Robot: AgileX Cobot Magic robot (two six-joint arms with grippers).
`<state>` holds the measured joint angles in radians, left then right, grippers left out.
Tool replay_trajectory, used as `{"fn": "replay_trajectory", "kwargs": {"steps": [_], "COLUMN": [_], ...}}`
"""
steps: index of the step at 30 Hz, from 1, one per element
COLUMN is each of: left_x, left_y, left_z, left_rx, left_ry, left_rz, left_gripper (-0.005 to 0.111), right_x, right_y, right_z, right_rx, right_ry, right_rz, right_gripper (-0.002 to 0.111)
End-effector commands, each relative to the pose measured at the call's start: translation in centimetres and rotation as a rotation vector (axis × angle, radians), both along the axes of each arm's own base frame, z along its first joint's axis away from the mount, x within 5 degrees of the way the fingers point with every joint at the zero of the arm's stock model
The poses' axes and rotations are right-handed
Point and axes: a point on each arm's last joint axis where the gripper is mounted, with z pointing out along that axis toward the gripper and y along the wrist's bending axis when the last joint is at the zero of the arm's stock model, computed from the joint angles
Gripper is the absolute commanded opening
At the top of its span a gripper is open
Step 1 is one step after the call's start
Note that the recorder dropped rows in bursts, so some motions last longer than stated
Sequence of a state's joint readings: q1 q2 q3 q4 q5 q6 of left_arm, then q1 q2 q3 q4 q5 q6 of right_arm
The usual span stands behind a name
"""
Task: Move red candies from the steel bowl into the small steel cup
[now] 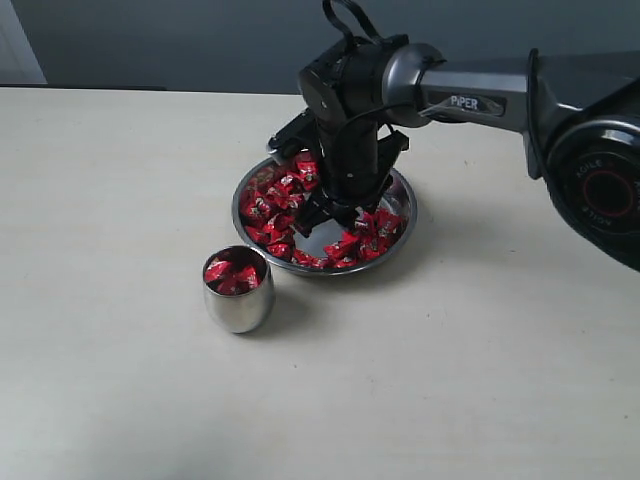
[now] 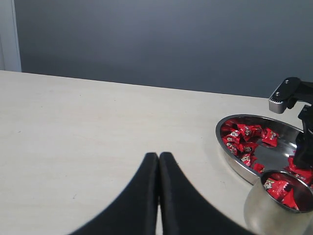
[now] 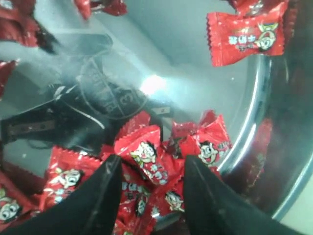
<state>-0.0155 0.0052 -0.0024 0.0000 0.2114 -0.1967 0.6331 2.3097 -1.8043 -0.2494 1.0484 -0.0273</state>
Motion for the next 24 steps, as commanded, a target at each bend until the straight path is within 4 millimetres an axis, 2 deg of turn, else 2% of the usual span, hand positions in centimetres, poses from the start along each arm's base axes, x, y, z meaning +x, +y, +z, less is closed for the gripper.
{"fn": "replay_trajectory", "kwargs": {"steps": [1,9,11,18,21,24], "left_x": [0.0,0.0,0.0,0.0,0.0,0.0], "left_y": [0.0,0.0,0.0,0.0,0.0,0.0], "left_z": [0.0,0.0,0.0,0.0,0.0,0.0], "left_rx": [-0.003,-0.003,-0.003,-0.003,-0.003,-0.003], "left_ry": [-0.008,-0.008,-0.008,-0.006,-0.006,-0.006], "left_rz": [-0.006,-0.006,-0.006,-0.006,-0.006,-0.006], "left_gripper": [0.000,0.000,0.000,0.000,0.000,0.000], "right_x": [0.2,0.2,0.2,0.3,0.5,0.6], "right_y": [-0.2,-0.2,-0.2,-0.1,0.0,0.2], "right_z": [-0.9,-1.9,-1.9,-1.9,-1.6,-0.3], "right_rx": [-0.014,-0.025,-0.025,-0.021,-0.002,0.038], "right_ry": [0.006,0.021,0.021,0.012,-0.010,-0.053], "right_rz": [0.000,0.005,0.005,0.009,0.015,0.020], "right_gripper": [0.040,0.040,0.034,0.001,-0.001,-0.001]}}
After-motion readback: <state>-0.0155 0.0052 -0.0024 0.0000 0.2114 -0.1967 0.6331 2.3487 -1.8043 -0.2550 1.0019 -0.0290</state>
